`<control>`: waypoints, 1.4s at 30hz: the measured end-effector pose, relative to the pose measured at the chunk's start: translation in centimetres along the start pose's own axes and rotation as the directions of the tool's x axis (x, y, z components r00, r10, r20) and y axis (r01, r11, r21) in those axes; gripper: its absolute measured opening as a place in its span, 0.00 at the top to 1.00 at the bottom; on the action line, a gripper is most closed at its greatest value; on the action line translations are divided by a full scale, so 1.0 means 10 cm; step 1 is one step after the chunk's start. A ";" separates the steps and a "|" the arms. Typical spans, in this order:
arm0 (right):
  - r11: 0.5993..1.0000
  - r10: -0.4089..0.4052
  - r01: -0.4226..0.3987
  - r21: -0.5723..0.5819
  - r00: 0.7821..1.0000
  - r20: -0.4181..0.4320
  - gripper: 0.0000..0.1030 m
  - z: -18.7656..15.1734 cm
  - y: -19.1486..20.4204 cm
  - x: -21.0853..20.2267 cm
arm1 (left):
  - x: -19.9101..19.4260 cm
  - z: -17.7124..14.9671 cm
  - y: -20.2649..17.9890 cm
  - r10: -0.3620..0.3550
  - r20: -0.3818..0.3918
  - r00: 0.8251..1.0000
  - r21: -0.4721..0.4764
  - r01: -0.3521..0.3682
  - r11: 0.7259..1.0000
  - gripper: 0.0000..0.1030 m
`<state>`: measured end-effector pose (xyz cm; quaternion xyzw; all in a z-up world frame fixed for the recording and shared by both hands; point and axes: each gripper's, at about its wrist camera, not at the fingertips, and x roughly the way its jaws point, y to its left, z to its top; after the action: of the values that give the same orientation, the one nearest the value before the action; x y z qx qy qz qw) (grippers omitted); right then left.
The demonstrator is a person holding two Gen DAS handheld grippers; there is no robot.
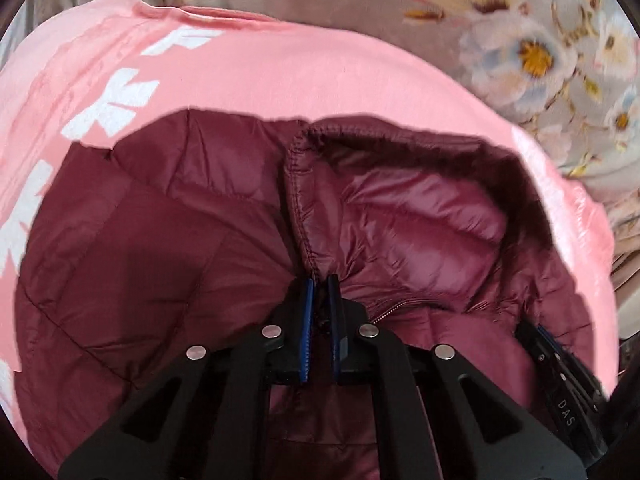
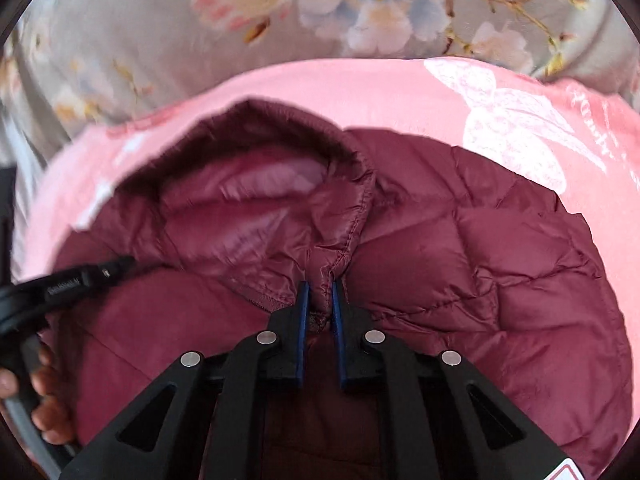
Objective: Fold large clothes
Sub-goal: 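Lift the hem with both tools and fold it toward the collar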
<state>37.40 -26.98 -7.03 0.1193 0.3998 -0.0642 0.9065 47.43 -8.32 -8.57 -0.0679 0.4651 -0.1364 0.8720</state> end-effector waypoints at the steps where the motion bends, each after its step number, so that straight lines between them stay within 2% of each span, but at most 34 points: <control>1: 1.000 -0.014 0.014 -0.017 1.000 0.004 0.91 -0.01 0.03 0.01 | 0.02 -0.03 0.00 0.009 0.015 1.000 0.017 -0.009 1.000 0.94; 5: 1.000 -0.001 0.001 -0.019 1.000 -0.003 0.90 0.01 0.00 0.02 | 0.03 -0.09 -0.03 0.039 0.052 0.998 0.069 -0.043 0.997 0.93; 9: 0.999 0.049 -0.049 0.021 0.999 -0.013 0.89 0.01 -0.13 -0.16 | -0.10 -0.04 0.11 -0.025 0.049 0.998 0.023 0.024 0.999 0.91; 11: 0.994 0.077 -0.079 0.072 0.997 0.030 0.80 0.04 -0.22 -0.39 | -0.26 0.01 0.23 -0.052 0.070 0.996 -0.026 0.054 0.998 0.89; 13: 0.989 0.099 -0.109 0.099 0.990 0.096 0.79 0.14 -0.29 -0.60 | -0.44 0.13 0.31 -0.060 0.117 0.991 -0.073 0.069 0.995 0.88; 14: 0.986 0.109 -0.122 0.112 0.987 0.120 0.76 0.20 -0.30 -0.66 | -0.51 0.21 0.34 -0.072 0.137 0.988 -0.095 0.085 0.992 0.87; 15: 0.979 0.129 -0.150 0.139 0.980 0.150 0.68 0.32 -0.31 -0.69 | -0.58 0.31 0.36 -0.087 0.154 0.984 -0.126 0.107 0.986 0.83; 16: 0.969 0.149 -0.179 0.169 0.974 0.172 0.65 0.44 -0.31 -0.68 | -0.60 0.42 0.37 -0.096 0.160 0.982 -0.157 0.121 0.980 0.74; 17: 0.959 0.166 -0.205 0.197 0.966 0.197 0.64 0.52 -0.34 -0.64 | -0.61 0.54 0.39 -0.112 0.173 0.979 -0.211 0.148 0.966 0.68; 18: 0.948 0.180 -0.227 0.225 0.960 0.213 0.64 0.59 -0.38 -0.56 | -0.59 0.61 0.42 -0.123 0.180 0.976 -0.248 0.165 0.955 0.57; 19: 0.935 0.184 -0.239 0.263 0.959 0.216 0.64 0.65 -0.41 -0.46 | -0.54 0.70 0.44 -0.132 0.177 0.975 -0.292 0.180 0.939 0.53; 23: 0.867 0.237 -0.308 0.392 0.946 0.220 0.63 0.77 -0.51 -0.03 | -0.17 0.89 0.50 -0.177 0.130 0.976 -0.444 0.217 0.869 0.54; 25: 0.873 0.220 -0.286 0.395 0.954 0.205 0.68 0.78 -0.48 0.11 | 0.05 0.91 0.48 -0.177 0.084 0.981 -0.458 0.196 0.867 0.61; 27: 0.902 0.212 -0.248 0.353 0.968 0.136 0.92 0.80 -0.41 0.26 | 0.17 0.84 0.45 -0.144 0.039 0.989 -0.418 0.147 0.896 0.71; 28: 0.924 0.201 -0.219 0.314 0.976 0.088 0.96 0.79 -0.36 0.34 | 0.22 0.80 0.44 -0.120 0.011 0.993 -0.382 0.115 0.917 0.74; 31: 0.967 0.131 -0.130 0.217 0.991 0.013 0.99 0.68 -0.33 0.39 | 0.28 0.70 0.42 -0.070 -0.028 0.997 -0.269 0.060 0.961 0.77; 32: 0.975 0.106 -0.103 0.198 0.994 -0.005 1.00 0.66 -0.34 0.41 | 0.28 0.66 0.39 -0.045 -0.032 0.998 -0.205 0.038 0.978 0.77; 34: 0.981 0.092 -0.084 0.174 0.995 -0.037 1.00 0.62 -0.36 0.47 | 0.29 0.61 0.32 -0.002 -0.025 1.000 -0.123 -0.001 0.992 0.77; 36: 0.992 0.047 -0.041 0.118 0.998 -0.048 1.00 0.59 -0.30 0.49 | 0.31 0.54 0.19 0.072 0.000 0.997 -0.019 -0.072 0.997 0.77; 38: 0.999 -0.033 0.035 0.040 0.998 -0.045 1.00 0.57 -0.16 0.51 | 0.32 0.49 0.08 0.137 0.030 0.990 0.045 -0.138 0.989 0.77; 39: 0.995 -0.099 0.098 -0.024 0.994 -0.036 1.00 0.55 -0.03 0.52 | 0.32 0.46 0.03 0.164 0.052 0.985 0.064 -0.167 0.984 0.77; 42: 0.972 -0.201 0.199 -0.122 0.980 -0.004 1.00 0.47 0.14 0.57 | 0.33 0.38 -0.02 0.192 0.097 0.977 0.077 -0.200 0.977 0.77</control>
<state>44.91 -27.04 -7.97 0.0237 0.4205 -0.1296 0.8977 52.32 -9.50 -9.01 0.0103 0.4238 -0.0666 0.9033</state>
